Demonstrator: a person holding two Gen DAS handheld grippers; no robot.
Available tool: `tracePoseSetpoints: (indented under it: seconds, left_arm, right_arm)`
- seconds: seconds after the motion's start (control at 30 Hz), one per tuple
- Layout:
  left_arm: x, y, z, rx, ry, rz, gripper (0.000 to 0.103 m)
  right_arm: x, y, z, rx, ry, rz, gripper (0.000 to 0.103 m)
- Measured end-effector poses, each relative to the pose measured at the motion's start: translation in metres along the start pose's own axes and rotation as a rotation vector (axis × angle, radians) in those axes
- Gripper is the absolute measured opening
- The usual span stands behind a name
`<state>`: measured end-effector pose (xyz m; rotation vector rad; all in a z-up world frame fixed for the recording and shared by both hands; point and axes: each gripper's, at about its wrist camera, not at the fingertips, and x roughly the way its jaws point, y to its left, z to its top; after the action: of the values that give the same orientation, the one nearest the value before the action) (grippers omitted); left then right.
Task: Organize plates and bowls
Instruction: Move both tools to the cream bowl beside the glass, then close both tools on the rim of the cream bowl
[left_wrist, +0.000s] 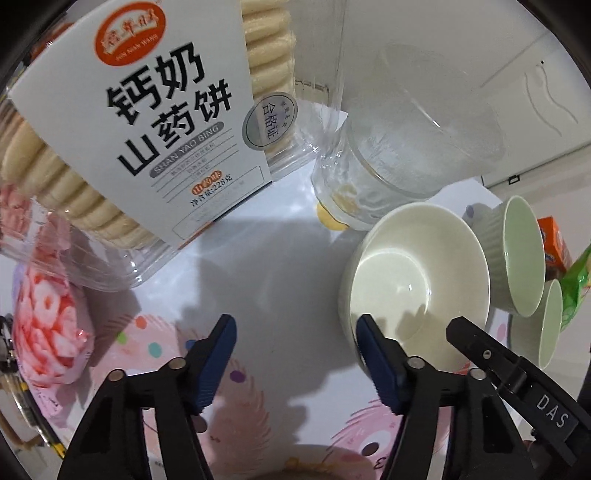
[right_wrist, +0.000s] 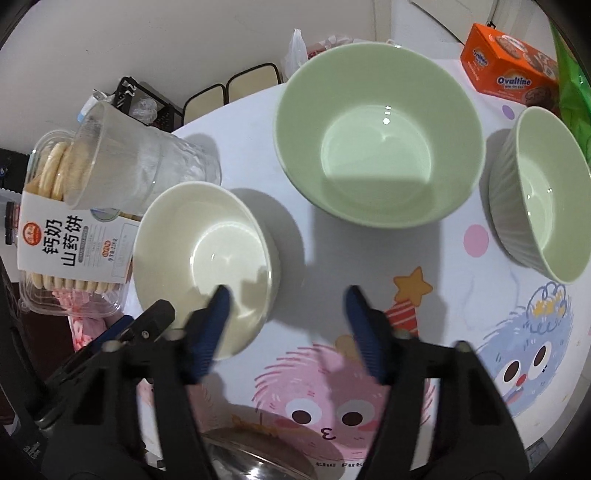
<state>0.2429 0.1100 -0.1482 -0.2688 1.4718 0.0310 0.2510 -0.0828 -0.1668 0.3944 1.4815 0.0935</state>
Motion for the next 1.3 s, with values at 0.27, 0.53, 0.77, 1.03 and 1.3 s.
tracePoseSetpoints:
  seconds: [0.27,0.53,0.77,1.03,1.3]
  left_arm:
    - [0.007,-0.004,0.017,0.017,0.011,-0.055,0.035]
    - [0.011,-0.014,0.025,0.029,0.024,-0.102,0.015]
    - [0.018,-0.023,0.02,0.049,0.024,-0.137,0.006]
    - [0.012,-0.018,0.005,0.069,0.02,-0.125,0.006]
    - [-0.006,-0.026,-0.027,0.109,-0.018,-0.104,0.007]
  right_arm:
    - [0.011,-0.006,0.011,0.01,0.012,0.033,0.03]
    - [0.017,0.0,0.011,0.001,0.037,0.048,0.02]
    - [0.017,0.009,0.01,-0.057,0.02,0.013,0.011]
    - [0.013,0.008,0.002,-0.071,0.019,0.015,0.011]
    - [-0.009,0.001,-0.018,-0.087,-0.007,0.029,0.011]
